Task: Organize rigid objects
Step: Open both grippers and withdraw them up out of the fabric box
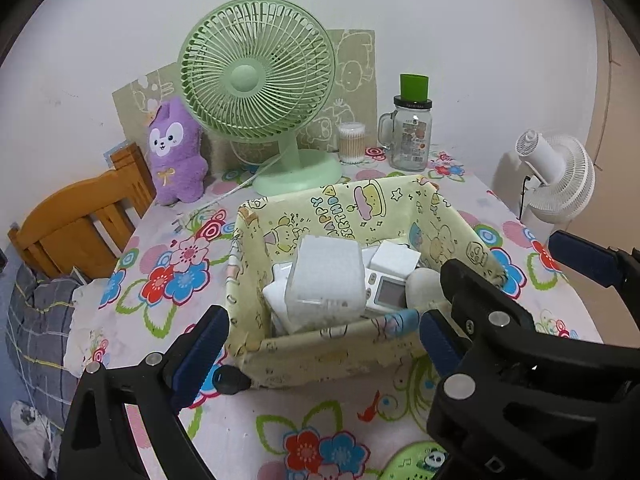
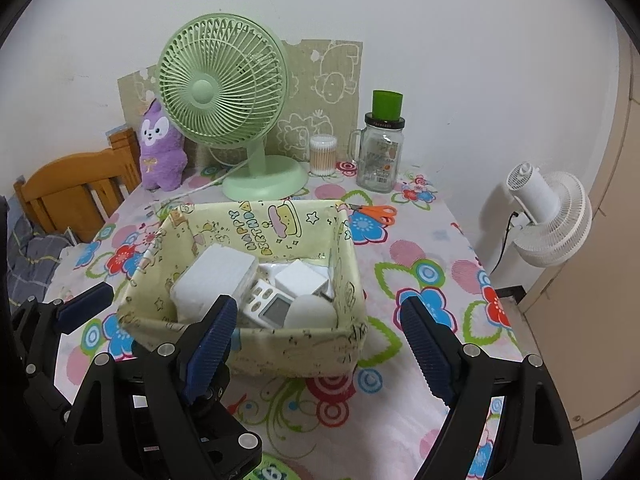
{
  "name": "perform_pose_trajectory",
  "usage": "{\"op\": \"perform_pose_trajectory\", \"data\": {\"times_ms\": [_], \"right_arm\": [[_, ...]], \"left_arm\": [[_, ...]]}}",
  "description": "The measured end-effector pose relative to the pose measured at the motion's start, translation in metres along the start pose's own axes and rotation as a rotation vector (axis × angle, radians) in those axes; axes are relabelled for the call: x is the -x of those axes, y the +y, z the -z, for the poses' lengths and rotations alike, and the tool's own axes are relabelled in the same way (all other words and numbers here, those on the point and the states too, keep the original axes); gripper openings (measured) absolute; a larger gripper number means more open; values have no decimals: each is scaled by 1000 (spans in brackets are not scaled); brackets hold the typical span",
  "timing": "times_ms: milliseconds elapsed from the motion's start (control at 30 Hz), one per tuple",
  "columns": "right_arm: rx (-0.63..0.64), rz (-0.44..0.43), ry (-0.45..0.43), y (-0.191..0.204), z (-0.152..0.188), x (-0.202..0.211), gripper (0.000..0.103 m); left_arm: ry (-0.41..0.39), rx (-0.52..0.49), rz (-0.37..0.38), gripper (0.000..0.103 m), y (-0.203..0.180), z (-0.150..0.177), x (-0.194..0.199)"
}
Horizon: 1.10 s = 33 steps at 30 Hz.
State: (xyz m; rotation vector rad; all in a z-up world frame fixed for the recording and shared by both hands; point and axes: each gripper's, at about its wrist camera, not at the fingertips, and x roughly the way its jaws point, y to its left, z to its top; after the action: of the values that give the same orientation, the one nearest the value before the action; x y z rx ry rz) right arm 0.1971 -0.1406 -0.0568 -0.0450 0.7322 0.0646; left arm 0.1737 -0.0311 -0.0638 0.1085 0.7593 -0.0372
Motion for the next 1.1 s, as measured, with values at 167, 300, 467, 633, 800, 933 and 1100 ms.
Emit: {"op": "perform_pose_trajectory", "data": {"times_ms": [167, 300, 467, 633, 800, 933, 1100], "right_arm": [[-3, 6, -7, 3, 7, 12, 89], [1, 12, -17, 5, 13, 21, 91], [-1, 12, -27, 7, 22, 34, 93], [2, 27, -36, 10, 30, 43, 97], [5, 25, -32, 12, 38, 49, 98], [15, 32, -29, 16, 45, 53, 98], [19, 17, -16, 20, 54, 54, 98]], "left_arm": [[-13, -7, 4, 97, 0, 8, 12], [-22, -15, 6, 97, 1, 14, 20], [-41, -30, 14, 97, 2, 23, 32], [-42, -33, 29, 97, 2, 32, 41], [-52, -36, 49, 97, 4, 40, 47], [-46, -46, 62, 97, 4, 48, 49], [-28, -52, 70, 97, 7, 57, 49]]}}
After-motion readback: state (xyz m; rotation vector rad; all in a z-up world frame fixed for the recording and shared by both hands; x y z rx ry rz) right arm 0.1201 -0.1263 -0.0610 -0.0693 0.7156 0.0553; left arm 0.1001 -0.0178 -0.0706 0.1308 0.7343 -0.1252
